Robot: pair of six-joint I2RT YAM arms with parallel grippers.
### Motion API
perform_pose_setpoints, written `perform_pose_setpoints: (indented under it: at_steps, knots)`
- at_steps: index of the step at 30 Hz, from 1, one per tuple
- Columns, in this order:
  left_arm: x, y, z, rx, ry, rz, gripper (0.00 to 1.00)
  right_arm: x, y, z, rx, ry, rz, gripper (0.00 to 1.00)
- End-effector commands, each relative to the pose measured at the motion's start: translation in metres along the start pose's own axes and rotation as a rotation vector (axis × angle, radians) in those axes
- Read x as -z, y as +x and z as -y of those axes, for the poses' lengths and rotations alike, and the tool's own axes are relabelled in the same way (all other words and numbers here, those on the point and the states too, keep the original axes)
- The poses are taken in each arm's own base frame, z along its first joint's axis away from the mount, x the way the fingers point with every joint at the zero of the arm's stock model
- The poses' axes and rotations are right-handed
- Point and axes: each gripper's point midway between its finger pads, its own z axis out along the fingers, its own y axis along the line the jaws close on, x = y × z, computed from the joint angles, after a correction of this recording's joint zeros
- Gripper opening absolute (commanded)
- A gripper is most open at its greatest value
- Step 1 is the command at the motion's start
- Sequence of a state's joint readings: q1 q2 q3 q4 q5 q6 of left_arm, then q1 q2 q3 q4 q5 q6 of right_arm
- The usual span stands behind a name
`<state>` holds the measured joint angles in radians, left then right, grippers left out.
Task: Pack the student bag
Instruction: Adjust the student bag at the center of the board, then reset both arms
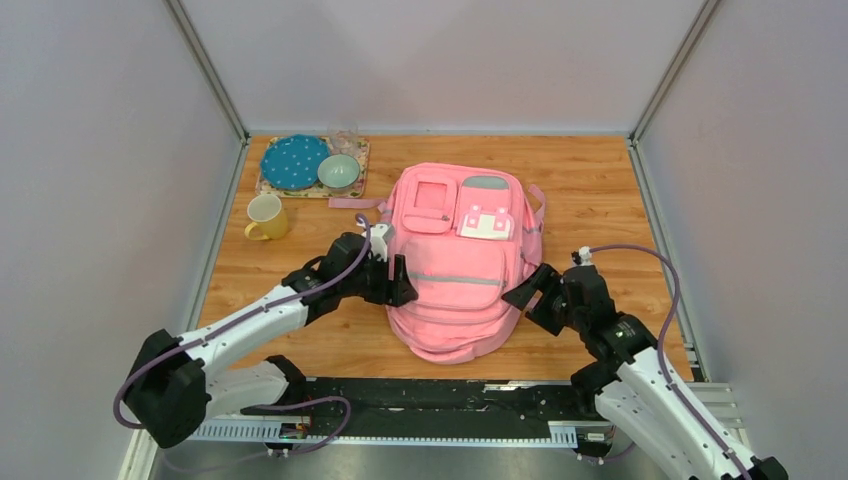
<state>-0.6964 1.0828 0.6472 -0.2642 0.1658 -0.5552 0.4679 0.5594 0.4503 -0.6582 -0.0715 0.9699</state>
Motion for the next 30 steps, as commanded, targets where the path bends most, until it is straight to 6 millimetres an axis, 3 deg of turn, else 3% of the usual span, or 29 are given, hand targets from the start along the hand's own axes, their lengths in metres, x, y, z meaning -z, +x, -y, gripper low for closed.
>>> perform_pose_setpoints:
  at_steps: [1,4,7,9,11,12,16,24,25,28,30]
  knots:
    - [-0.008,-0.001,0.057,0.016,0.323,-0.032,0.76,-0.009,-0.011,-0.031,-0.014,-0.117,0.017,0.78]
    - [-0.012,0.001,0.080,0.023,0.458,-0.076,0.77,-0.018,-0.022,-0.037,0.028,-0.076,0.028,0.79]
    - [-0.019,-0.003,0.087,0.014,0.479,-0.112,0.80,-0.015,-0.047,-0.045,0.092,0.004,0.074,0.79]
    - [-0.021,-0.001,0.080,0.006,0.426,-0.130,0.81,-0.013,-0.058,-0.039,0.144,0.096,0.083,0.79]
    - [-0.017,-0.008,0.066,-0.004,0.334,-0.082,0.82,0.001,-0.076,-0.054,0.175,0.103,0.131,0.79]
    - [-0.014,-0.003,0.057,-0.009,0.284,-0.088,0.82,0.007,-0.083,-0.046,0.183,0.158,0.164,0.79]
    - [-0.003,-0.005,0.015,-0.019,0.054,-0.026,0.82,0.032,-0.110,-0.044,0.218,0.197,0.307,0.80]
    - [0.032,-0.011,-0.055,-0.055,-0.255,0.101,0.89,0.053,-0.126,-0.053,0.267,0.101,0.456,0.81]
    - [0.038,-0.013,-0.075,-0.024,-0.326,0.125,0.91,0.057,-0.128,-0.054,0.268,0.083,0.474,0.81]
    - [0.055,-0.014,-0.108,0.059,-0.409,0.170,0.94,0.055,-0.132,-0.051,0.292,0.094,0.503,0.81]
    - [0.061,-0.014,-0.116,0.122,-0.387,0.190,0.98,0.054,-0.136,-0.048,0.314,0.118,0.519,0.81]
